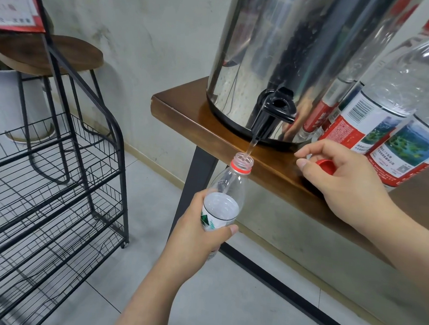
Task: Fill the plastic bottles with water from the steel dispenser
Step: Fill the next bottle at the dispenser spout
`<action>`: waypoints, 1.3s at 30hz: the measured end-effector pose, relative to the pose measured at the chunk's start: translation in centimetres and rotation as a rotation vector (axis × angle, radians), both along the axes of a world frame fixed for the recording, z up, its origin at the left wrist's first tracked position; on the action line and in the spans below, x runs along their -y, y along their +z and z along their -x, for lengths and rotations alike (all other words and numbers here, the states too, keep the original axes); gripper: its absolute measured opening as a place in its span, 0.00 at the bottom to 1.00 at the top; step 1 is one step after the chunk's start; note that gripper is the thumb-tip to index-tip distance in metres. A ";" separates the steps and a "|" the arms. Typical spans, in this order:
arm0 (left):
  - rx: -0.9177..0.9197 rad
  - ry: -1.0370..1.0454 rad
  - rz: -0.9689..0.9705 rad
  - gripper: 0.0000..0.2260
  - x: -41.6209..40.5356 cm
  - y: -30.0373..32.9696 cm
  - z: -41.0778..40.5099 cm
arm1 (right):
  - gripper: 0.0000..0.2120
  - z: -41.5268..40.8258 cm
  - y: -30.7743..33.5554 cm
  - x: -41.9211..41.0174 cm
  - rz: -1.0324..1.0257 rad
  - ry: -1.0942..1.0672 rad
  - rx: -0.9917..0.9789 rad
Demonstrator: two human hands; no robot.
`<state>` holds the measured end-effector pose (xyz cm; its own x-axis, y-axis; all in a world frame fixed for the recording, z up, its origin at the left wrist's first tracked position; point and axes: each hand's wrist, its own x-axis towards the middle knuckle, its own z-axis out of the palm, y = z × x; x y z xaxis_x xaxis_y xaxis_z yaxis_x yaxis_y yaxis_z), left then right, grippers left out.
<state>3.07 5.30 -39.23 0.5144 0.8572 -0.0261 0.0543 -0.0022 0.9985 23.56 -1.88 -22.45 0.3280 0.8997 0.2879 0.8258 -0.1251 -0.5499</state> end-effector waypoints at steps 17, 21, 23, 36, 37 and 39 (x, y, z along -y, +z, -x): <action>0.061 -0.007 0.036 0.28 -0.2 -0.6 -0.3 | 0.02 0.0 0.0 0.0 -0.007 -0.004 -0.016; 0.065 -0.011 0.035 0.30 -0.2 -0.7 -0.4 | 0.02 0.1 0.0 0.0 0.002 -0.009 -0.010; 0.055 -0.013 0.031 0.29 -0.2 -0.6 -0.3 | 0.02 0.1 0.0 0.0 0.004 -0.009 -0.008; 0.059 -0.008 0.037 0.27 -0.2 -0.7 -0.3 | 0.01 0.1 0.0 0.0 0.005 -0.017 -0.002; 0.050 -0.007 0.033 0.27 -0.2 -0.7 -0.3 | 0.01 0.1 0.0 0.0 0.003 -0.016 -0.002; 0.038 -0.009 0.019 0.27 -0.1 -0.4 -0.2 | 0.01 0.1 0.0 0.0 0.000 -0.014 -0.004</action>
